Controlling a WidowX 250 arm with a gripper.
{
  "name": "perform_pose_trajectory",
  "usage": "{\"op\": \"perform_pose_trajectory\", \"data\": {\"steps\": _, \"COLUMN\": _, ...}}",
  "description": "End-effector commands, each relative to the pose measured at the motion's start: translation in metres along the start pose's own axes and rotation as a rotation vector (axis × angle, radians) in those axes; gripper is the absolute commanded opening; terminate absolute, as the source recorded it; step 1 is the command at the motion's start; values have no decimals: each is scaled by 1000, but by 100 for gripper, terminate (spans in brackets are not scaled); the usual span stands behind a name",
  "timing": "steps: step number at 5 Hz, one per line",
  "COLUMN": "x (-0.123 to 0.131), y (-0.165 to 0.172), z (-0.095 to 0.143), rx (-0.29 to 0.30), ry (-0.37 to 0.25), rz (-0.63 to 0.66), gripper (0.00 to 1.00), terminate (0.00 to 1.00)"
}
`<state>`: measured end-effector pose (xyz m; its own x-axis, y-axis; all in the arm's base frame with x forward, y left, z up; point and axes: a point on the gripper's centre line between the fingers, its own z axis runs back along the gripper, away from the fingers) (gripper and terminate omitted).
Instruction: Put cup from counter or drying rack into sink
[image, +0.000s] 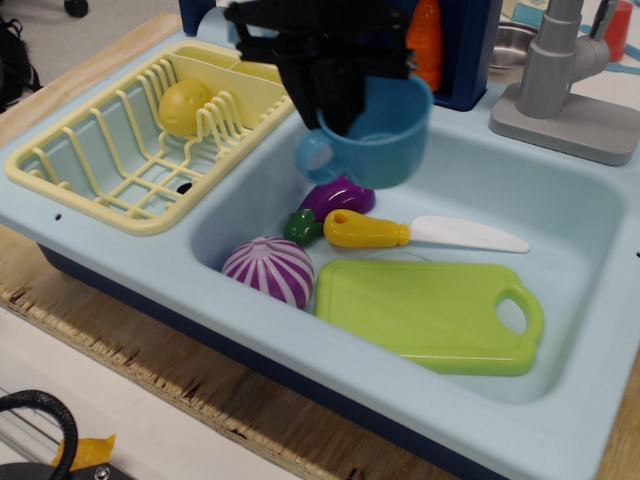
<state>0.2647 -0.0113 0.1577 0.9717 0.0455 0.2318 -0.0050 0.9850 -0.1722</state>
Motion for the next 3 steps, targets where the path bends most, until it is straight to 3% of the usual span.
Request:
{"op": "perform_pose_trajectory", "data": {"steps": 1, "x": 3, "y": -10, "z": 0, "rx": -35, "ry": -21, "rz": -18, "gripper": 100, "terminate": 0}}
{"op": "perform_pose_trajectory", "data": {"steps": 2, "x": 3, "y": -10, "z": 0, "rx": -35, "ry": -21, "rz": -18, "gripper": 100, "terminate": 0}}
{"op": "perform_pose_trajectory", "data": {"steps": 3, "x": 3, "y": -10, "z": 0, "rx": -35, "ry": -21, "rz": -18, "gripper": 100, "terminate": 100}}
